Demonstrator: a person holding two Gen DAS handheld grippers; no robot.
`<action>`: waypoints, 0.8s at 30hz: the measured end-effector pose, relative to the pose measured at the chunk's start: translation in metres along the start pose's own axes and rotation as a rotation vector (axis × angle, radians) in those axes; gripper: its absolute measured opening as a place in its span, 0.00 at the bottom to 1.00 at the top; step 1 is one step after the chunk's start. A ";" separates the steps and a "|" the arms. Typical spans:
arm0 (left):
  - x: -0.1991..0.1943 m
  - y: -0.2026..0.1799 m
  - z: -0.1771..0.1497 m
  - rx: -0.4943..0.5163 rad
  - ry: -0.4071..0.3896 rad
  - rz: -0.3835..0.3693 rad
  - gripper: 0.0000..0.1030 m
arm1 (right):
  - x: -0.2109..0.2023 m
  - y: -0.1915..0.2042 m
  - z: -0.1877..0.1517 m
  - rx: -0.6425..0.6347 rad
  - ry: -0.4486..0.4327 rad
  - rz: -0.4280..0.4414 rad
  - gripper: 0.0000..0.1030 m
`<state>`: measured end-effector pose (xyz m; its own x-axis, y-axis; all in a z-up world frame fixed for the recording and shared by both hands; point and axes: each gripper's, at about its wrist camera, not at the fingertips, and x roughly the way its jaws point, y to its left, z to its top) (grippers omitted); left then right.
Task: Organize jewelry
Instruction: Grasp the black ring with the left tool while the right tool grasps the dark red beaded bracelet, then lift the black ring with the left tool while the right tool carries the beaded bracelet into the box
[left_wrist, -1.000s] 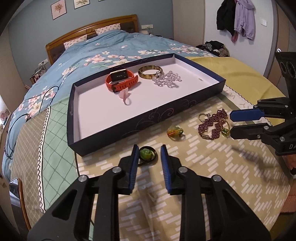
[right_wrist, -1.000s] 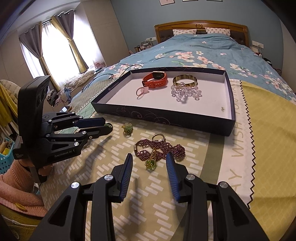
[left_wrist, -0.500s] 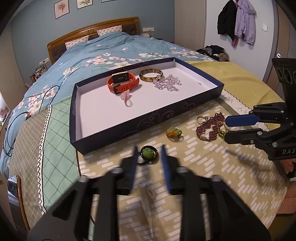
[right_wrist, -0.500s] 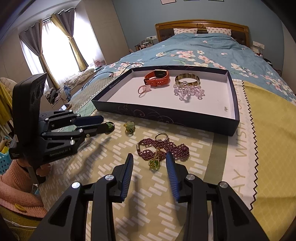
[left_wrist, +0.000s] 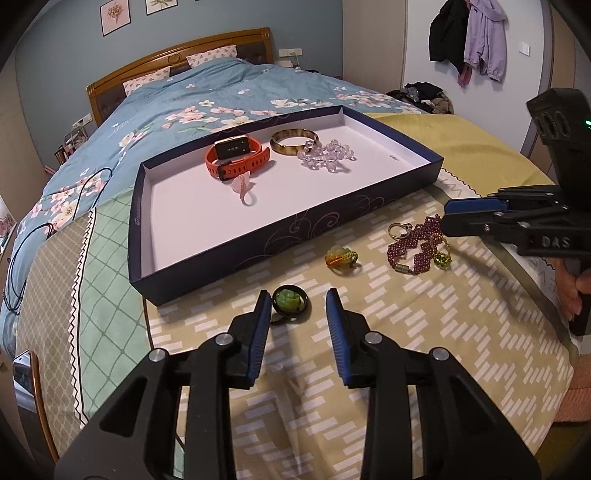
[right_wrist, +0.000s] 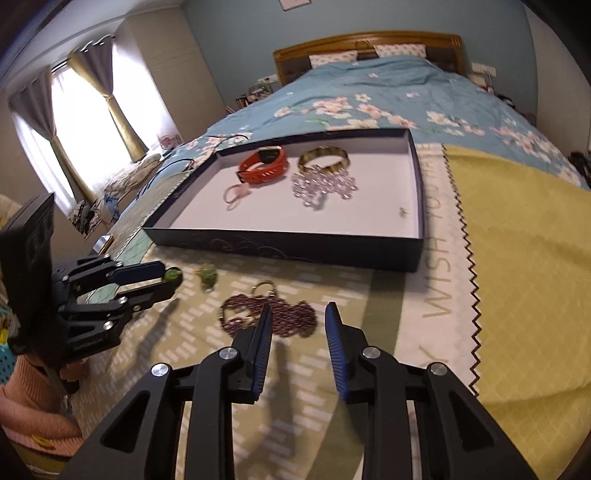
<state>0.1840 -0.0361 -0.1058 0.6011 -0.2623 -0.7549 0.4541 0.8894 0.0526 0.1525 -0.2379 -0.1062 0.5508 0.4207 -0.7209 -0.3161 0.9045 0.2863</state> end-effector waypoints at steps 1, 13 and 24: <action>0.001 0.000 0.000 -0.001 0.003 -0.001 0.29 | 0.003 -0.003 0.001 0.012 0.014 0.007 0.24; 0.002 0.001 0.000 -0.001 0.001 0.022 0.20 | -0.007 0.008 0.007 -0.030 -0.034 0.054 0.09; -0.015 0.007 0.001 -0.042 -0.062 0.005 0.19 | -0.028 0.031 0.027 -0.091 -0.116 0.114 0.09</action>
<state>0.1785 -0.0266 -0.0936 0.6432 -0.2791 -0.7130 0.4234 0.9055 0.0275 0.1479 -0.2195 -0.0601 0.5915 0.5301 -0.6076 -0.4472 0.8427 0.2999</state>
